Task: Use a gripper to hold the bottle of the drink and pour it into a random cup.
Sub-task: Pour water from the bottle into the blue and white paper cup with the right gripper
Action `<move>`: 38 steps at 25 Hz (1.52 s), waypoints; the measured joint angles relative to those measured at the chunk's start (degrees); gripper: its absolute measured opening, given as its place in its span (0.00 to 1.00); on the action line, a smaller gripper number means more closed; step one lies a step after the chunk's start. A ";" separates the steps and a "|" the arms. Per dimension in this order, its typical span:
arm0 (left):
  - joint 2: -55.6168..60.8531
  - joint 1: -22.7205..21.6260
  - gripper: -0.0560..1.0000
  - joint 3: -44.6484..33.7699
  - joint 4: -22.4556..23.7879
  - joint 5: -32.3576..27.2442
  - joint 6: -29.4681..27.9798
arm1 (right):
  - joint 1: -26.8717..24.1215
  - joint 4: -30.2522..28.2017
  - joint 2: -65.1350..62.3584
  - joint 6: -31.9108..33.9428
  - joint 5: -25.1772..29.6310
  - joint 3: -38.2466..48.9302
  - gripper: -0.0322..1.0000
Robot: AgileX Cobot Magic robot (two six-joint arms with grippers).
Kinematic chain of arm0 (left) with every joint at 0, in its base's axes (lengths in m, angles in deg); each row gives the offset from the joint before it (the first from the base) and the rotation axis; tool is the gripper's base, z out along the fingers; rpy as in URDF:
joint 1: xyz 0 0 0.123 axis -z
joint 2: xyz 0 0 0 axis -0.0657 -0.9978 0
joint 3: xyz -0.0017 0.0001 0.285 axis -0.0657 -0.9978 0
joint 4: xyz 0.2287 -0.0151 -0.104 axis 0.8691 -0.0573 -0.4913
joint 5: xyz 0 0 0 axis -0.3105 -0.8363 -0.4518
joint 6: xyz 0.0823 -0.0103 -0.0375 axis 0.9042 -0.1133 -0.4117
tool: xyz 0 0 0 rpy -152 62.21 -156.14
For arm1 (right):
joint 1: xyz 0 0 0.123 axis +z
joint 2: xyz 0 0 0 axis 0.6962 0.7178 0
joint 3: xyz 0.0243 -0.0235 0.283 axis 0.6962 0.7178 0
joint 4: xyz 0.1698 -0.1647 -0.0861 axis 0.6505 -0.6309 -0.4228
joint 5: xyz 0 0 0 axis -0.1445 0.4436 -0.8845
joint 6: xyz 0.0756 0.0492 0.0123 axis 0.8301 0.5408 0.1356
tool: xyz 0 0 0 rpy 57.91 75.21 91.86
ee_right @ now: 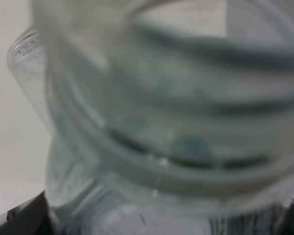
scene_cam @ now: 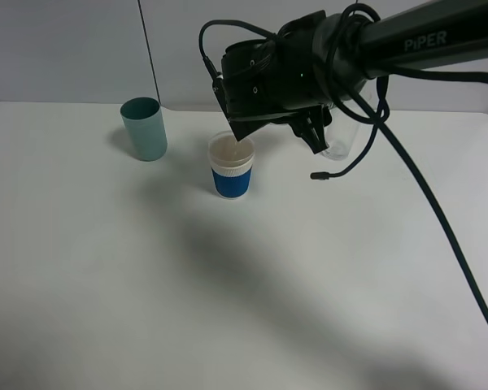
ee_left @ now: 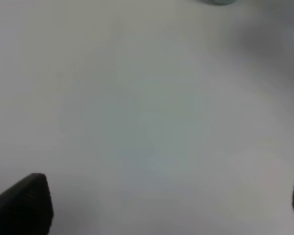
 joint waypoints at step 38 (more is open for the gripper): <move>0.00 0.00 0.99 0.00 0.00 0.00 0.00 | 0.68 -2.57 0.00 -1.77 0.58 -0.04 0.60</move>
